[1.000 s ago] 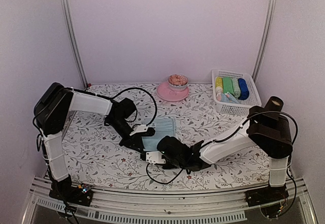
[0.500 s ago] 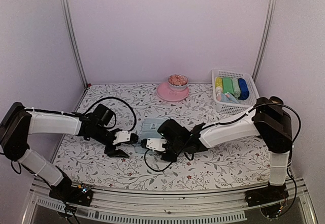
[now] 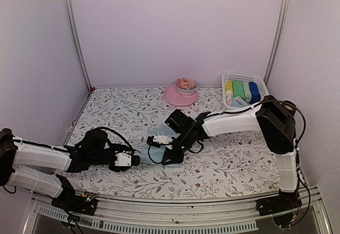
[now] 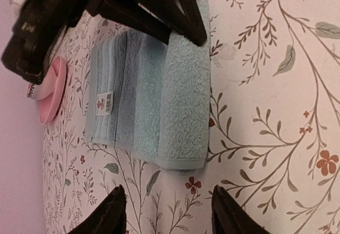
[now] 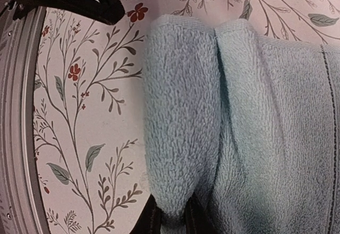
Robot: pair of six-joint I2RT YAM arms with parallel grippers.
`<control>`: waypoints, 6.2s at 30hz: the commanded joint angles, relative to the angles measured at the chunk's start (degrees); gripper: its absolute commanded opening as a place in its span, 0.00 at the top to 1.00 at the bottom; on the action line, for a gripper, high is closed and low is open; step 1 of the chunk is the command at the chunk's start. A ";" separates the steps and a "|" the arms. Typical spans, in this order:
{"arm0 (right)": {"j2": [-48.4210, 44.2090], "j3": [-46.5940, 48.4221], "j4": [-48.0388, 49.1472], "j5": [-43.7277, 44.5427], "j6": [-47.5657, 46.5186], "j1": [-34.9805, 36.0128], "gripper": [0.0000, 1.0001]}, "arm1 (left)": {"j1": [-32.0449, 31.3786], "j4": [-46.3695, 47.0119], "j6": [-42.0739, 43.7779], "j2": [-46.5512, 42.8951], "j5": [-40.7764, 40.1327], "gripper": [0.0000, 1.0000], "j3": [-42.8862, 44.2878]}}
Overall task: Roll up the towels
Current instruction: Roll the towel at the center of the board.
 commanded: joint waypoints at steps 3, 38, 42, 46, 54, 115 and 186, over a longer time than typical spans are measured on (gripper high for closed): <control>6.29 4.35 -7.25 -15.82 4.89 -2.82 0.86 | -5.38 8.80 3.06 1.07 -5.93 0.49 -2.33; 10.64 7.49 -9.08 -20.04 6.75 -7.31 0.84 | -12.79 26.58 7.81 25.01 -19.44 1.00 0.96; 8.39 7.37 -9.50 -18.40 5.66 -7.30 0.71 | -12.84 21.04 7.39 24.11 -19.27 1.00 1.93; 2.95 4.46 -7.56 -13.48 4.93 -7.36 0.51 | -12.18 6.12 2.81 19.78 -13.67 1.00 6.22; -12.26 -6.80 1.62 -3.28 7.07 -7.30 0.30 | -7.72 -17.83 -3.50 18.82 -1.01 1.00 16.59; -8.04 -15.36 14.38 30.10 -6.42 9.31 0.90 | 4.89 -44.24 -5.82 26.05 12.72 0.40 37.10; 6.12 3.18 -6.25 -20.05 7.99 -5.26 0.55 | -15.87 16.35 5.96 22.39 -17.60 1.00 0.58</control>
